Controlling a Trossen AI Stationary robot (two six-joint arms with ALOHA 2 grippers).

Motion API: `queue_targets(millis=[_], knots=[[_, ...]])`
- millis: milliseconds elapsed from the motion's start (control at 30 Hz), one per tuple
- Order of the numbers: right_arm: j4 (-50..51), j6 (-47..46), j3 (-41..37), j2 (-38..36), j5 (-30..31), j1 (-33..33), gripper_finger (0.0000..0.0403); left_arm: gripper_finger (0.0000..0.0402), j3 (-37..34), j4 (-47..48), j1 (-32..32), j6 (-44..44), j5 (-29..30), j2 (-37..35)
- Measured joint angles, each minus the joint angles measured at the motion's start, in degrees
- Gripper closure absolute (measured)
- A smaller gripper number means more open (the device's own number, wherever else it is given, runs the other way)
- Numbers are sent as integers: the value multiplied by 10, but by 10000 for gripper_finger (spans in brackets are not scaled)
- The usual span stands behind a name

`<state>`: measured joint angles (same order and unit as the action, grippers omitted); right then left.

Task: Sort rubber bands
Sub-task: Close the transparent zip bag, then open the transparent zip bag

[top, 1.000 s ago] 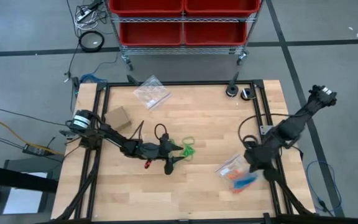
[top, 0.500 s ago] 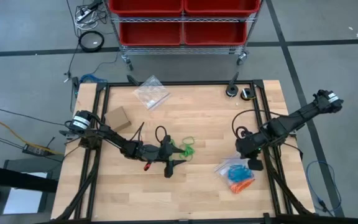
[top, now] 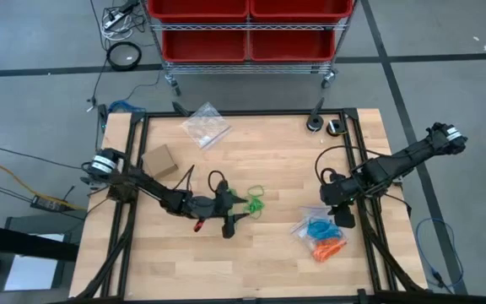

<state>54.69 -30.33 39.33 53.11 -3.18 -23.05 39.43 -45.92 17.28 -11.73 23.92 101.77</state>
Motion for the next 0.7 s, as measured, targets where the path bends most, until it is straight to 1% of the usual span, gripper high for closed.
queue_targets(millis=[167, 267, 367, 467, 533, 600, 700], knots=[[1, 5, 16, 0, 13, 5, 221, 184, 0, 175, 0, 44, 90, -124], [4, 32, 40, 0, 50, 9, 218, 184, 0, 259, 0, 71, 146, -205], [3, 76, 68, 0, 114, 14, 218, 184, 1, 328, 0, 89, 188, -268], [-13, 124, 91, 0, 194, 24, 218, 184, 1, 381, -1, 98, 225, -307], [-40, 157, 96, 0, 228, 34, 218, 184, 1, 407, -6, 98, 241, -322], [-74, 190, 96, 0, 240, 51, 218, 184, 0, 431, -13, 95, 246, -332], [-142, 227, 85, 2, 243, 86, 218, 184, 0, 455, -26, 69, 251, -339]])
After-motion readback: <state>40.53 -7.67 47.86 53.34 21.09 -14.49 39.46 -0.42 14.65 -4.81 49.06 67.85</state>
